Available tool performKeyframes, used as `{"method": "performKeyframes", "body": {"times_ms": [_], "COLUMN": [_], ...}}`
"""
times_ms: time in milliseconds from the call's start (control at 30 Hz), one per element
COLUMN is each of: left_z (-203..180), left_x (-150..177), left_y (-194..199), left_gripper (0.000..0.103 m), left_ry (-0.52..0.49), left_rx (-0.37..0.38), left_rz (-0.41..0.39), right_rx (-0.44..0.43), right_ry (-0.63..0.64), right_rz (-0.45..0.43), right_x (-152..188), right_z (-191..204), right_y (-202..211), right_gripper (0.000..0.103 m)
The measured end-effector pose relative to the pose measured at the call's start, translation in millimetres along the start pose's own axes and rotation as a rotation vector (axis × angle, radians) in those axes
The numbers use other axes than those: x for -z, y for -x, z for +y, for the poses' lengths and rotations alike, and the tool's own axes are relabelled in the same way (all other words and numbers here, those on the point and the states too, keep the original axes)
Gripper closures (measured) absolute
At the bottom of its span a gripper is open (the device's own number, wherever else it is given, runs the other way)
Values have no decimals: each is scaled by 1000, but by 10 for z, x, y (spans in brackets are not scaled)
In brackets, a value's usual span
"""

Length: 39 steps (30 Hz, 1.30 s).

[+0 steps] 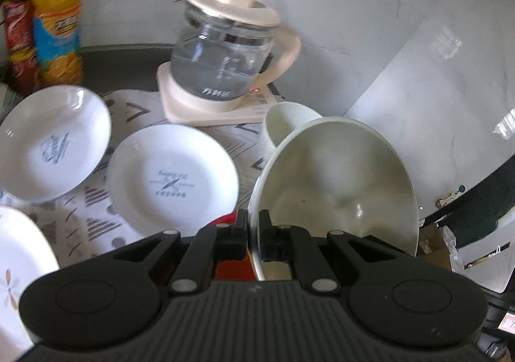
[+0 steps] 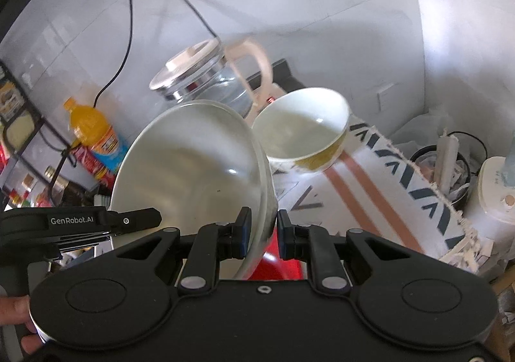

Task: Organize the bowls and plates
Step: 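Lift the cream bowl with the right gripper and carry it over the red bowl, then lower the cream bowl into the red bowl and open the right gripper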

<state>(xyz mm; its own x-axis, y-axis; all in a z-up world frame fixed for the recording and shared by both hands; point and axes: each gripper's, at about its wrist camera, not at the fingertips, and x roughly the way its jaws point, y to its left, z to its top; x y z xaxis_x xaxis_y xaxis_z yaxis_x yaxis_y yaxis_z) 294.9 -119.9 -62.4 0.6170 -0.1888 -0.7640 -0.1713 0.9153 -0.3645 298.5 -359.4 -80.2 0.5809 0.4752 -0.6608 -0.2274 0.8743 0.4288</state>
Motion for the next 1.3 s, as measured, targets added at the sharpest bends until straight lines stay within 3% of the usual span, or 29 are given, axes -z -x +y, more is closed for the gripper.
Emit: {"method": "performKeyframes", "body": {"times_ms": [300,600,967,1300], "left_z": [203,251,337,409], "left_x": [214,397,387,290], "left_y": [75,-107,-375,-449], "left_gripper": [98,98,98,95], "left_ry": [55,72,91,111], "left_rx": [-10,-26,-46,-73], "left_rz": [33,107,183,193], "right_rx": [8,48,78,97], "right_ry": [32,16,-7,-12], "right_rz": [47,97,155,172], "right_x": [189,350,351,317], "right_z": [143,72,-5,-30], "right_y": [6,-51,-252,-393], "right_gripper": [86,86,87,91]}}
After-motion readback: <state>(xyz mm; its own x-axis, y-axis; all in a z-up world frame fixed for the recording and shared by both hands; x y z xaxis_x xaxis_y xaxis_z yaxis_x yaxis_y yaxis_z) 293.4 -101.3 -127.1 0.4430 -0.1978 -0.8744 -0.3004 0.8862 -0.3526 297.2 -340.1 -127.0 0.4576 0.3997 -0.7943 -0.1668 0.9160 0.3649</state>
